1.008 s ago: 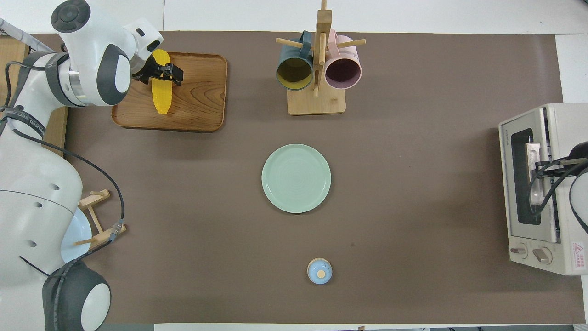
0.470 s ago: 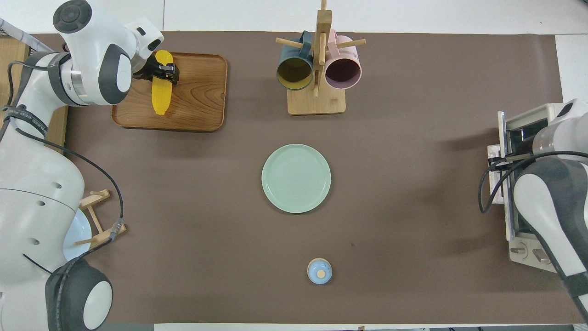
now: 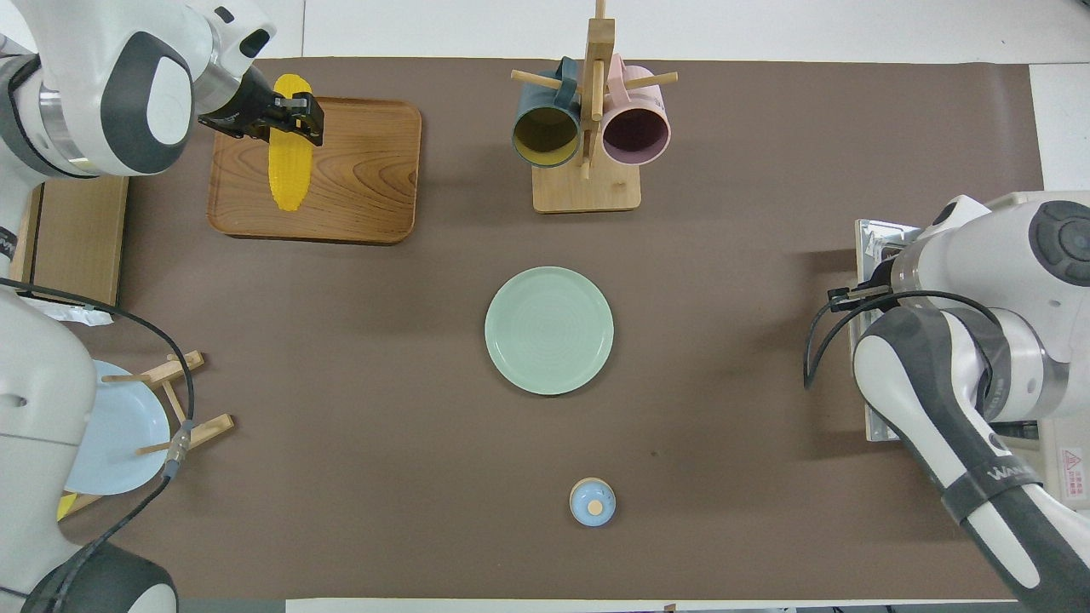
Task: Put corn in oven
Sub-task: 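Carry the corn to the green plate while the right gripper opens the oven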
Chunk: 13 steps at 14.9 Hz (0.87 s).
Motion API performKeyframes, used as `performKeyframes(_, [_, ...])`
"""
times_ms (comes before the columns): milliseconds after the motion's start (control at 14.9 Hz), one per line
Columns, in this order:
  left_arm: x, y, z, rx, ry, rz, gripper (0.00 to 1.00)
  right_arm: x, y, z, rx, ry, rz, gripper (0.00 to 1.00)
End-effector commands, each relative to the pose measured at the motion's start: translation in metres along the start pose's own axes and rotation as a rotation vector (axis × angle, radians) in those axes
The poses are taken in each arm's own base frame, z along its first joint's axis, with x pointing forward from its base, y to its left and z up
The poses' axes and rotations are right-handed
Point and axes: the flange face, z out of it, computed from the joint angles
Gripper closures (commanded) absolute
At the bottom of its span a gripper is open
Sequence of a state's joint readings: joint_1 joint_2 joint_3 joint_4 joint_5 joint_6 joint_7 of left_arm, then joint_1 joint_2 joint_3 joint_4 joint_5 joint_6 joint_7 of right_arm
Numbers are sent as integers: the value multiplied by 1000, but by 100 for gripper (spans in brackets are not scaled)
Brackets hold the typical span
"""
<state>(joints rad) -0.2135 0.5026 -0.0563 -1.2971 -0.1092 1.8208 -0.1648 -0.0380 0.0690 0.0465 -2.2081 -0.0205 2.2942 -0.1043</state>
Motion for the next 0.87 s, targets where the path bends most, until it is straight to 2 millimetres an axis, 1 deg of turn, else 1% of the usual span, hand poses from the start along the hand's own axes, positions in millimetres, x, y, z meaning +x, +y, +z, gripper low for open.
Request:
performKeyframes(0, [-66, 47, 3, 10, -27, -13, 100, -8, 25, 22, -27, 19, 21, 100])
performKeyframes(67, [-77, 67, 4, 6, -35, 1, 100, -7, 24, 29, -25, 12, 23, 100])
performKeyframes(202, [-98, 113, 13, -12, -29, -7, 100, -7, 24, 50, -11, -14, 33, 100])
performKeyframes(269, [-108, 130, 21, -18, -14, -8, 100, -7, 24, 53, 3, -17, 46, 100])
performKeyframes(336, [-123, 150, 30, -31, 18, -12, 100, -7, 24, 55, 7, -18, 52, 100])
performKeyframes(403, [-138, 166, 45, -48, 57, -13, 100, -7, 23, 55, 8, -18, 52, 100])
performKeyframes(470, [-152, 177, 57, -60, 83, -2, 100, -6, 19, 55, 10, -18, 47, 100])
performKeyframes(538, [-164, 189, 70, -67, 95, 18, 100, -4, 7, 55, 15, -17, 34, 100])
performKeyframes(605, [-170, 201, 81, -72, 101, 38, 100, 3, -9, 52, 20, -6, 35, 100])
performKeyframes(739, [-175, 218, 110, -70, 96, 63, 100, 14, -31, 44, 21, 4, 39, 100])
performKeyframes(806, [-177, 224, 117, -77, 106, 69, 100, 19, -39, 37, 22, 0, 28, 100])
